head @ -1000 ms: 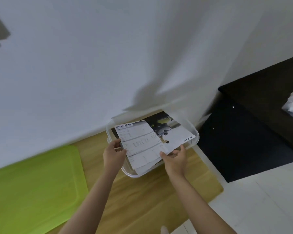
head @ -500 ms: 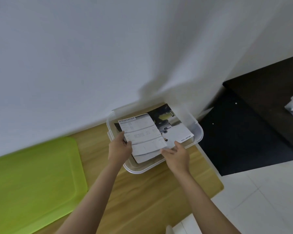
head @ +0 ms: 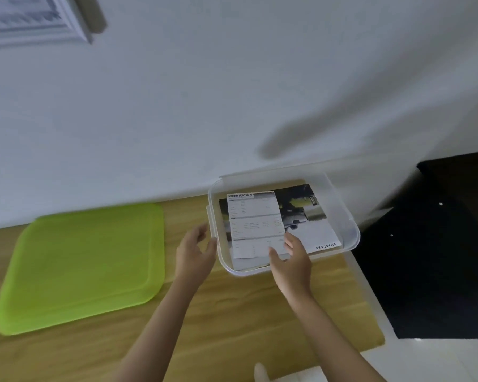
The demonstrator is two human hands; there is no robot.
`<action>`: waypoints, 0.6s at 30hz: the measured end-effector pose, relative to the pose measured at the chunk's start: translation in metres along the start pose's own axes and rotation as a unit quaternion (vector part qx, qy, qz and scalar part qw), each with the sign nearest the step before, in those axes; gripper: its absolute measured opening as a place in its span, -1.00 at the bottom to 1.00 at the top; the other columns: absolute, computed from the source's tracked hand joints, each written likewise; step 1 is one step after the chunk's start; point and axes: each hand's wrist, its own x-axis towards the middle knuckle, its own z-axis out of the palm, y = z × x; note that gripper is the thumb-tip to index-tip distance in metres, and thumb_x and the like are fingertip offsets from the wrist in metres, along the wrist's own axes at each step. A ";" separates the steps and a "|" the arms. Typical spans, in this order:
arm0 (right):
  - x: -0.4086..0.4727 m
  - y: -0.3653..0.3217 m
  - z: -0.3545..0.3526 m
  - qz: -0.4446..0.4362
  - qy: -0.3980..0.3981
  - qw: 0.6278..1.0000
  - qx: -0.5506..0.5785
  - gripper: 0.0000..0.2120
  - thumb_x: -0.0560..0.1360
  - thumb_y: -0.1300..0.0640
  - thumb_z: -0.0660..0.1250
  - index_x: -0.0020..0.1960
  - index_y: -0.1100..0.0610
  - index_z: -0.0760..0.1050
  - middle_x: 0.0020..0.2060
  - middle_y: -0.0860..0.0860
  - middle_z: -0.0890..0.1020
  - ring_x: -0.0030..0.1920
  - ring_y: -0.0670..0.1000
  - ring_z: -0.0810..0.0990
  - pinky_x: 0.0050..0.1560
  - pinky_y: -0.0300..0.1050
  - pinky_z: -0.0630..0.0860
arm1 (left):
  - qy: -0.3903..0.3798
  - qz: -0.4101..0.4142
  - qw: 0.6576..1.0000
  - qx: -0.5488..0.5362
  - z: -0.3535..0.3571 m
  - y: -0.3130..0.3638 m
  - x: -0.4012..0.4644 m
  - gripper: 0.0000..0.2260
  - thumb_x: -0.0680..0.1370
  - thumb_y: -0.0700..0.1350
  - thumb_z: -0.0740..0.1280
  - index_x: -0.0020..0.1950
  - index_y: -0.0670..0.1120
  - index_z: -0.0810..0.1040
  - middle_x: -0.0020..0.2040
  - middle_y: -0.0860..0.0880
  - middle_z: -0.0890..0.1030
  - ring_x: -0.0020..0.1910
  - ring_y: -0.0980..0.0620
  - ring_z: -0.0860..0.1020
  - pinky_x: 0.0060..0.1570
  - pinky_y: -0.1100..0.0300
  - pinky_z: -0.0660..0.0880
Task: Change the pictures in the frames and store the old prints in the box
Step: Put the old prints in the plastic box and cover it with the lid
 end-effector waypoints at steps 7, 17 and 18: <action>-0.029 -0.032 0.065 -0.136 -0.045 0.990 -0.004 -0.59 0.47 0.24 0.36 0.31 0.14 0.42 0.12 -0.10 0.50 0.17 -0.14 0.48 0.19 -0.36 0.35 | 0.067 -0.059 0.996 -0.005 -0.058 -0.051 -0.012 -0.65 0.49 -0.19 0.36 0.28 -0.14 0.47 0.18 -0.03 0.57 0.14 0.02 0.53 0.11 0.07 0.47; -0.078 -0.063 0.207 -0.098 -0.137 0.985 -0.040 -0.47 0.46 0.14 0.40 0.38 0.12 0.33 0.21 0.04 0.48 0.17 -0.05 0.50 0.17 -0.25 0.39 | 0.130 -0.117 0.984 0.040 -0.214 -0.140 -0.003 -0.61 0.49 -0.15 0.36 0.31 -0.12 0.45 0.24 -0.10 0.53 0.22 -0.05 0.48 0.09 0.07 0.42; -0.081 -0.064 0.219 -0.092 -0.138 0.984 -0.057 -0.47 0.46 0.13 0.40 0.38 0.12 0.33 0.22 0.06 0.47 0.19 -0.02 0.49 0.17 -0.22 0.40 | 0.139 -0.128 0.980 0.055 -0.232 -0.152 -0.001 -0.61 0.49 -0.14 0.36 0.32 -0.12 0.44 0.25 -0.13 0.52 0.23 -0.07 0.47 0.11 0.05 0.42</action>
